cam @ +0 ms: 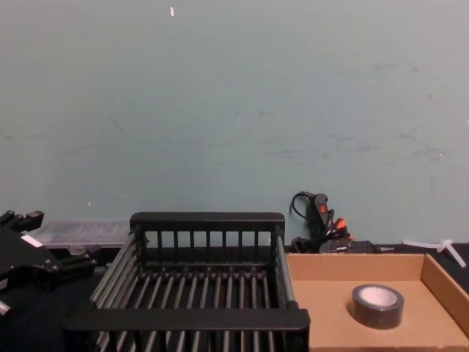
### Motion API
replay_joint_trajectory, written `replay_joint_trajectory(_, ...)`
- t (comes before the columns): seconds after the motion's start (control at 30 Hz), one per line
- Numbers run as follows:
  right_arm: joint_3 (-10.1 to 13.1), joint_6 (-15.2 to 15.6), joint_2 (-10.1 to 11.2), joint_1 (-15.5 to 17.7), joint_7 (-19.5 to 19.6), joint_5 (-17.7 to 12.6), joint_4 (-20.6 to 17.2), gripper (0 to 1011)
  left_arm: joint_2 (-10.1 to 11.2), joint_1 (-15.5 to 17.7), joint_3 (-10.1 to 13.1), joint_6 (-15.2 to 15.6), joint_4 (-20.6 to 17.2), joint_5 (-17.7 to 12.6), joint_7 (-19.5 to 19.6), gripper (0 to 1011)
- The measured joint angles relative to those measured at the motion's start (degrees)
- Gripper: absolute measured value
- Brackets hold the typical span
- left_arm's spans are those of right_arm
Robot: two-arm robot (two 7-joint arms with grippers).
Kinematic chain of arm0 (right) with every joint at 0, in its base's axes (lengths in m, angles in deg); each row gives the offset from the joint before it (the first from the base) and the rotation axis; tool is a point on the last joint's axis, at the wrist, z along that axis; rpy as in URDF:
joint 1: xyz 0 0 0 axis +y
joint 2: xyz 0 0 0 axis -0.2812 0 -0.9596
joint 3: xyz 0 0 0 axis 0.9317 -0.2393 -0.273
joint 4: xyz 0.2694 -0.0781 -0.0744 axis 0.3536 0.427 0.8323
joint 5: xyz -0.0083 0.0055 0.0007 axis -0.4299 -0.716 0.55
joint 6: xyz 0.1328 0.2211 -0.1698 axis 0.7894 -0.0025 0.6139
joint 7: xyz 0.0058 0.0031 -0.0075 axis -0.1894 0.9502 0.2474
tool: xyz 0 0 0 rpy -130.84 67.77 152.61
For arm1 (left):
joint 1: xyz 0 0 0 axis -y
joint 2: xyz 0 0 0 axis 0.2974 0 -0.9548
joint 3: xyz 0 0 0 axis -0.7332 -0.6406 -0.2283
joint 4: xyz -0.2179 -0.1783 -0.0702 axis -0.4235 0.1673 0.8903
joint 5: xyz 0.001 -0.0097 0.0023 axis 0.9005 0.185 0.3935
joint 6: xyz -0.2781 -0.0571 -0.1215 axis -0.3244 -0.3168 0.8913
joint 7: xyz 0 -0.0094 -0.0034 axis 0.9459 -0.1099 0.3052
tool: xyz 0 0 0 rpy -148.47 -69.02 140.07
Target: Pick up the white tape and place it into the black box , Pick up the silver tape and place it into the brown box.
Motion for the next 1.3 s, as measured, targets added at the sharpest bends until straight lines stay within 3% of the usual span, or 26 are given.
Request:
replay_joint_trajectory(0.5,-1.46,-1.70,-1.68,-1.22,-0.27,2.02,2.89,1003,0.00,0.00,0.00,0.00,0.00,0.00,0.00,1001)
replay_joint_trajectory(1.3,-2.31,0.22,-3.17,-2.33,-0.97,1.22,5.22,1002,0.00,0.00,0.00,0.00,0.00,0.00,0.00,1001)
